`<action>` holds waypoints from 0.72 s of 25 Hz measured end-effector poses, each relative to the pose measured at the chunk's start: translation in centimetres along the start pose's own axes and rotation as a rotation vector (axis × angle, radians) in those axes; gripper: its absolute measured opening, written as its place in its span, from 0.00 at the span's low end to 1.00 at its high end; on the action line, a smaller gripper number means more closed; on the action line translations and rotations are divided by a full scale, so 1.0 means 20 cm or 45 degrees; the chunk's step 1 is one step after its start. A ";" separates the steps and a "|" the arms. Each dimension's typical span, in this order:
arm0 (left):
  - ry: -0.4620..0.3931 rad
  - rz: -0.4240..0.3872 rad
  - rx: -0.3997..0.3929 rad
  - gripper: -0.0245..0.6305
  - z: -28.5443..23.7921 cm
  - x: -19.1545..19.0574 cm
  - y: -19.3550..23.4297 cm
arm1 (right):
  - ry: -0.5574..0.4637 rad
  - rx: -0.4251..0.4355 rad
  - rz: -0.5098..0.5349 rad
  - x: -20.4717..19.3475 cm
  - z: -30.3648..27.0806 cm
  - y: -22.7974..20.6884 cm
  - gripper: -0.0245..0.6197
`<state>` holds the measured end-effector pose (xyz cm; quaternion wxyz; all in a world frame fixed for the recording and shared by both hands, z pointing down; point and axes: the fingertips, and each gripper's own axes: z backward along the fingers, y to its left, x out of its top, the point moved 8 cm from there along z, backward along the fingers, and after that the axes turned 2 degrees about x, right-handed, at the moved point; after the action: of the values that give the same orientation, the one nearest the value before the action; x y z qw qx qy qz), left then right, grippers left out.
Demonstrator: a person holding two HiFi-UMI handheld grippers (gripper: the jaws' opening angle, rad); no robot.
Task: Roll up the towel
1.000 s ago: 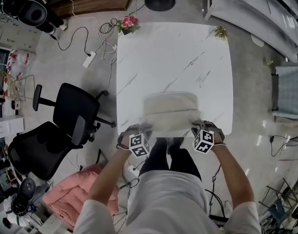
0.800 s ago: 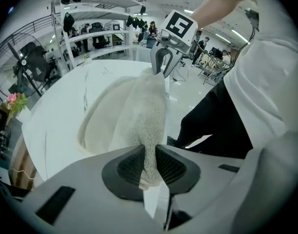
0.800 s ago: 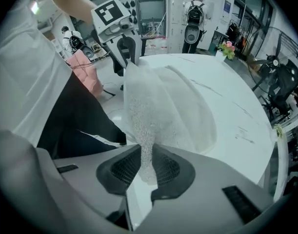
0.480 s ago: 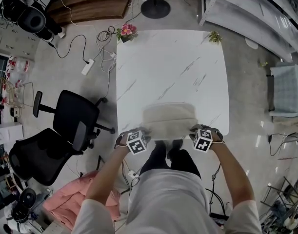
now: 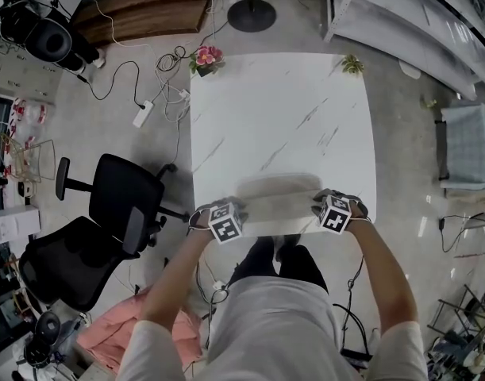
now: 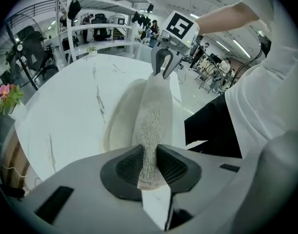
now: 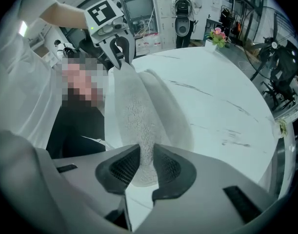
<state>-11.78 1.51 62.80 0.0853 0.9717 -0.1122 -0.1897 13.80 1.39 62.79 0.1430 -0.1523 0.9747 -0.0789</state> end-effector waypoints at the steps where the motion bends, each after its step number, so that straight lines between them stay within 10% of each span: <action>1: 0.002 -0.008 0.008 0.20 0.00 0.01 0.02 | 0.000 -0.007 -0.001 0.01 0.00 -0.02 0.19; 18: -0.046 0.065 0.504 0.33 -0.08 0.06 0.45 | -0.022 -0.414 -0.100 0.08 -0.08 -0.39 0.35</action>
<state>-11.80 -7.18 65.71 -0.1046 0.9627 -0.1735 -0.1791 13.95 -6.31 65.45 0.1216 -0.2119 0.9667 0.0756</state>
